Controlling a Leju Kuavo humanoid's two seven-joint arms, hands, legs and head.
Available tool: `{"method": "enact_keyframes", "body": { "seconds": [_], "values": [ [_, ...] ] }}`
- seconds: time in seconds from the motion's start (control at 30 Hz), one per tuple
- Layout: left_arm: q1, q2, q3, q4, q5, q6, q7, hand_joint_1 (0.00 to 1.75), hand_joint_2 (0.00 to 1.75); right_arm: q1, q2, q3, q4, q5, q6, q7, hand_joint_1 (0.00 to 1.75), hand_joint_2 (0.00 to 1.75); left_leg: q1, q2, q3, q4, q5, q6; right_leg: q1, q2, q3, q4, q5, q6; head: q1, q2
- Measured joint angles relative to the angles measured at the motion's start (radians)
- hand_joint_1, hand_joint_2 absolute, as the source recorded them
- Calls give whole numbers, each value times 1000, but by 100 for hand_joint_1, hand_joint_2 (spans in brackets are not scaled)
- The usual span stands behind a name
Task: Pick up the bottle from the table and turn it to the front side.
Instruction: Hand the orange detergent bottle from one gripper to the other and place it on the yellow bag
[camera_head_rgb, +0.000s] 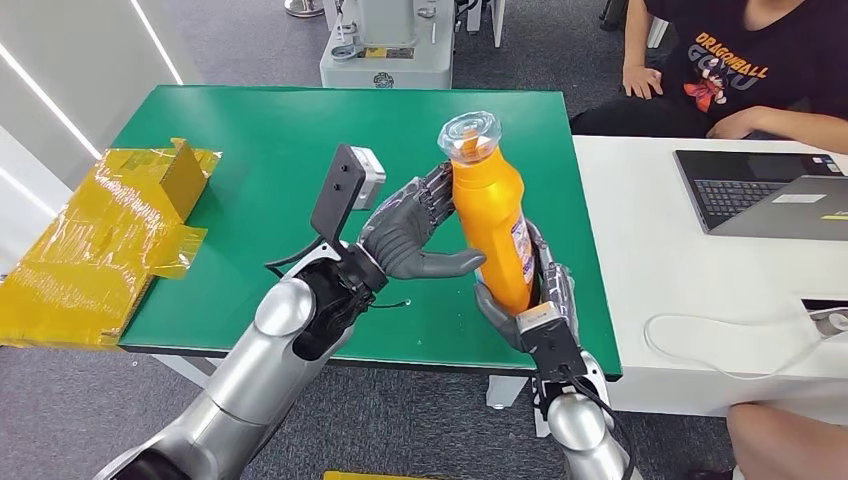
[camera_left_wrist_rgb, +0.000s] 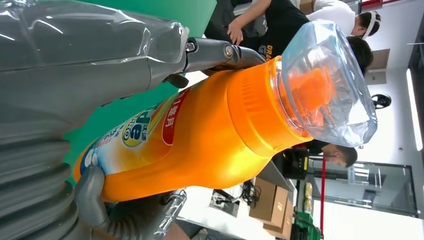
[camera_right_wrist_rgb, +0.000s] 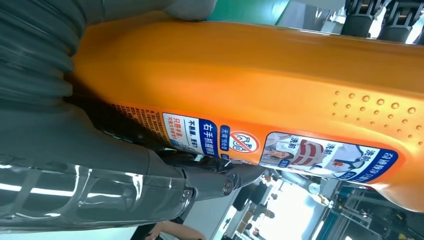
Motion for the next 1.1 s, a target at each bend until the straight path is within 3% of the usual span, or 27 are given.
{"method": "enact_keyframes", "body": {
  "seconds": [0.33, 0.83, 1.1],
  "values": [
    [-86, -16, -7, 51, -69, -7, -24, 0, 175, -66, 8, -2, 81, 35, 40, -25, 175, 175, 0, 0, 0, 0, 0, 0, 0, 0, 0, 0, 0, 0, 0, 0],
    [-109, -51, -6, 99, -83, 15, -11, 0, 175, -191, 44, 21, 254, 68, 69, -24, 175, 175, 0, 0, 0, 0, 0, 0, 0, 0, 0, 0, 0, 0, 0, 0],
    [-119, -83, -5, 152, -70, 24, 13, 0, 175, -251, 48, 24, 359, 75, 38, -34, 175, 175, 0, -1, 0, 0, 0, 0, 0, -1, 0, 0, 0, 0, 0, 0]
  ]
}}
